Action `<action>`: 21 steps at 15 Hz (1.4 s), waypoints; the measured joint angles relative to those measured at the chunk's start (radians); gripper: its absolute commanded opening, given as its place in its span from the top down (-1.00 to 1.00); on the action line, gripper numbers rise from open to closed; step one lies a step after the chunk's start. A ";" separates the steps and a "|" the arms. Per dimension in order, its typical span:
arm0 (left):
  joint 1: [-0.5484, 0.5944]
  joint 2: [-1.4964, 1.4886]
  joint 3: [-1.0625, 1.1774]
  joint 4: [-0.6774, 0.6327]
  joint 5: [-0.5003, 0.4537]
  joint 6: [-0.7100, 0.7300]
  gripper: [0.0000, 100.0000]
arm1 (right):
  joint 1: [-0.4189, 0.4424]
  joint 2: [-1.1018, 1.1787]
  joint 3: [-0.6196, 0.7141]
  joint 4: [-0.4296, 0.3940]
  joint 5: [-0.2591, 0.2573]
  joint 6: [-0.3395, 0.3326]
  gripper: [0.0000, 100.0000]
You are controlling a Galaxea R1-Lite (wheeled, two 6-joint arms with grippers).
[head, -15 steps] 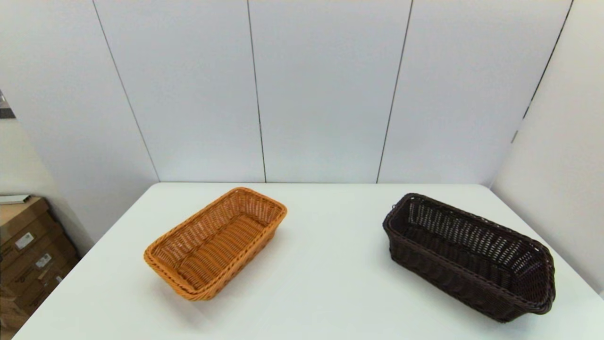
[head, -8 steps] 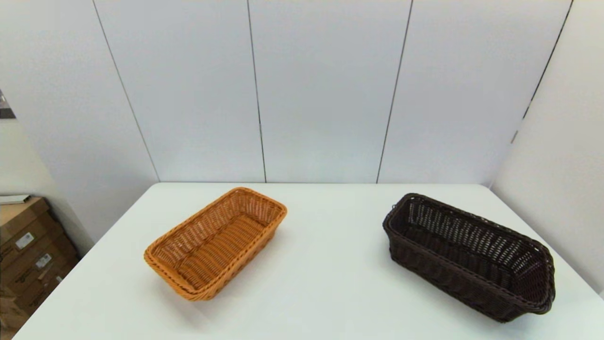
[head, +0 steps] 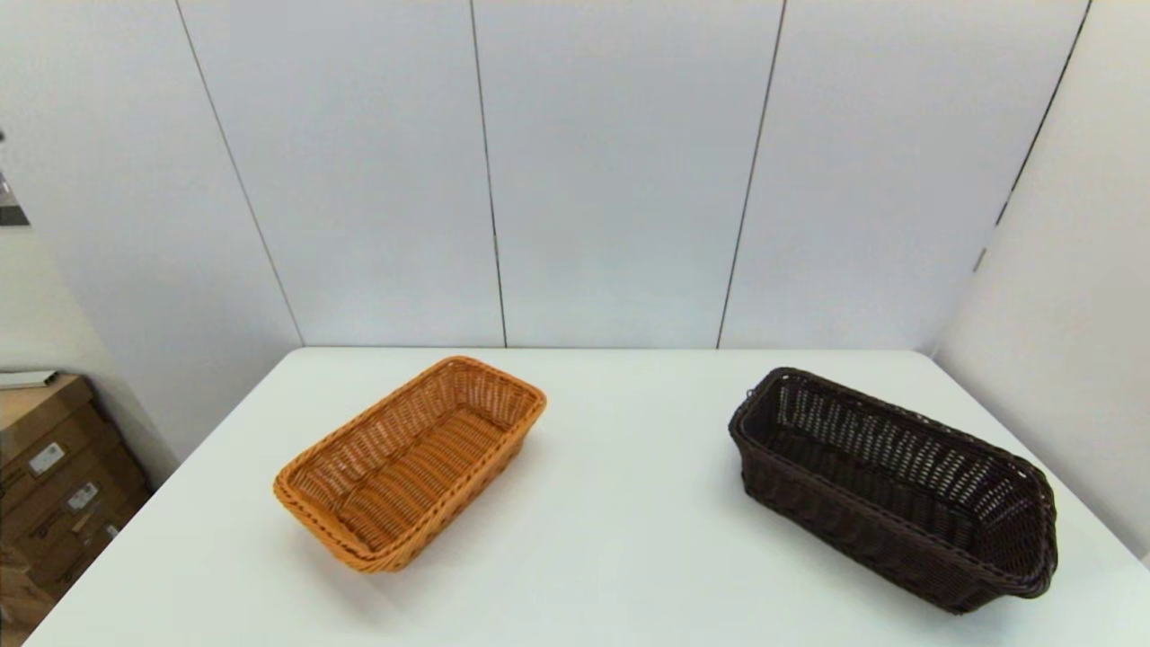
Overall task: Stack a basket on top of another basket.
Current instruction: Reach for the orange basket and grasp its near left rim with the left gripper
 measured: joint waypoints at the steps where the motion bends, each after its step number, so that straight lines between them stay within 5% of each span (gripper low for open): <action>1: -0.002 0.077 -0.063 0.100 0.012 -0.072 -1.00 | 0.000 0.000 0.000 0.000 0.000 0.000 -1.00; 4: -0.021 0.267 -0.159 0.368 -0.001 -0.275 -1.00 | 0.000 0.000 0.000 0.000 0.000 0.000 -1.00; 7: -0.028 0.383 -0.178 0.496 -0.157 -0.362 -1.00 | 0.000 0.000 0.000 0.000 0.000 0.000 -1.00; 14: -0.026 0.537 -0.091 0.552 -0.407 -0.404 -1.00 | 0.000 0.000 0.000 0.000 0.000 0.000 -1.00; 21: -0.023 0.659 0.061 0.522 -0.442 -0.412 -1.00 | 0.000 0.000 0.000 0.000 0.000 0.000 -1.00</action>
